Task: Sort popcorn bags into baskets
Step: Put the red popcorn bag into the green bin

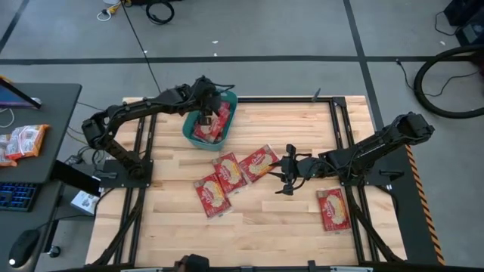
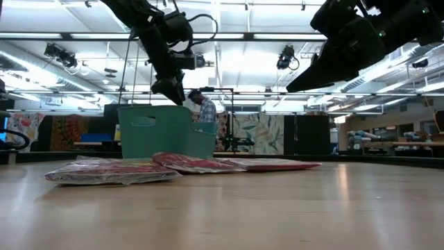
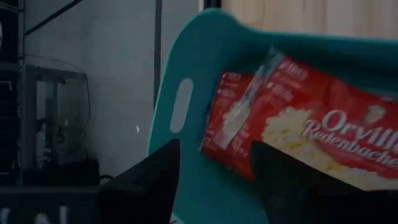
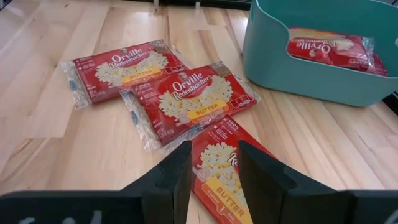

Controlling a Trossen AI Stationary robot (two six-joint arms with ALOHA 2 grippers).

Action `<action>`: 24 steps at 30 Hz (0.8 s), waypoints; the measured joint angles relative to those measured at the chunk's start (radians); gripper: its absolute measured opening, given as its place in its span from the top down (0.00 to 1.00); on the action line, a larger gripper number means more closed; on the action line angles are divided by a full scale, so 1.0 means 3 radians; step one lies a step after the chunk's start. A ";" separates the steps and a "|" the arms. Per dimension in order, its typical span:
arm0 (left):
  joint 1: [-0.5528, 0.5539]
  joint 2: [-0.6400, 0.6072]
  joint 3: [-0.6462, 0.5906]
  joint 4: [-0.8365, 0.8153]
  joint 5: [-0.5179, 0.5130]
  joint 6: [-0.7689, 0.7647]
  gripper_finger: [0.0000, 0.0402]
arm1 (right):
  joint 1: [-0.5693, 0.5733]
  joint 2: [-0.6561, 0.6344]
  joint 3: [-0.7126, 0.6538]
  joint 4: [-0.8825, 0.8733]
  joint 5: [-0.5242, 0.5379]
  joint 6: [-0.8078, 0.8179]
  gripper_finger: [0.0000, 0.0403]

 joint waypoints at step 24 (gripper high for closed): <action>-0.1395 0.0026 0.0000 0.0103 0.1313 -0.1774 0.50 | 0.0020 0.0000 0.0000 -0.0100 0.0106 -0.0002 0.68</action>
